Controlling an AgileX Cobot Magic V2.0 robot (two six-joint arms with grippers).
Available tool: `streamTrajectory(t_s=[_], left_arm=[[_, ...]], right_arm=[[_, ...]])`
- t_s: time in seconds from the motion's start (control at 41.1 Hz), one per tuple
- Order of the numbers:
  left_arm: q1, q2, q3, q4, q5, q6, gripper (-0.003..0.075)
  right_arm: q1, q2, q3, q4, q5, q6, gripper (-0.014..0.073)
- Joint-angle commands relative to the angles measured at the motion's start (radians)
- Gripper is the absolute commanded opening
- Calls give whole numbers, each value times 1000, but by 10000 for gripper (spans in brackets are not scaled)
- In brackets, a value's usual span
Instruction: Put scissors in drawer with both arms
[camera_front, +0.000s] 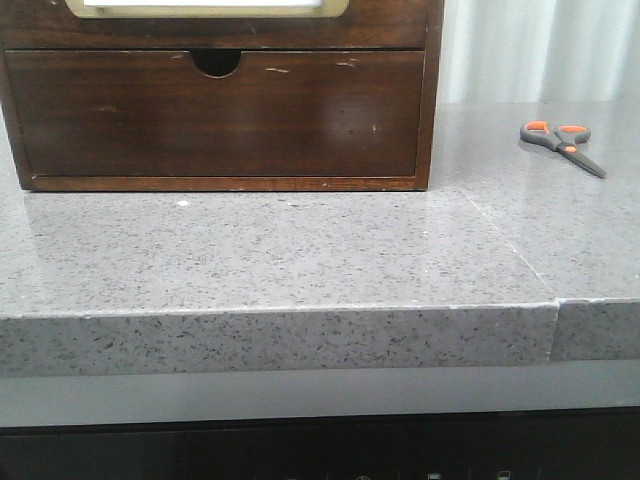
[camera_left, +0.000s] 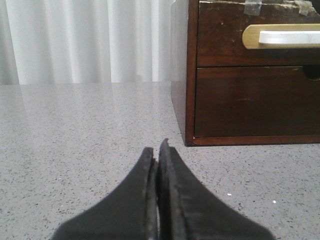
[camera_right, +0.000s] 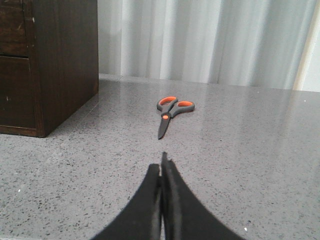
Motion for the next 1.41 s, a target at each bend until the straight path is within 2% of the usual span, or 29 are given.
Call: streamTrajectory(t_s=[0.0,0.706,0.9,1.046,1.216,1.387], left_arm=[[4,-17,24,-7,-87,-2,-20],[4,-17,24,-7,-87,-2,-20],[4,-17,8,-7,-114,-4,-20],[4,-15,-99,-79,-83,-4,-20],[4,12,-274,-75,66,-4,-20],[4,103,-434,-61,157,-4,-20]], right_arm=[[-6,-17,2,-1,-72,-7,-67],[-6,-17,1,-1,-90,-7,-67],[-6,-17,-23,42,-14,-6,-67],[-6,-16,-103,42,85,-6,-67],[-6,5,-242,42,193,-6,-67],[-6,99,-396,42,259,-6,-67]])
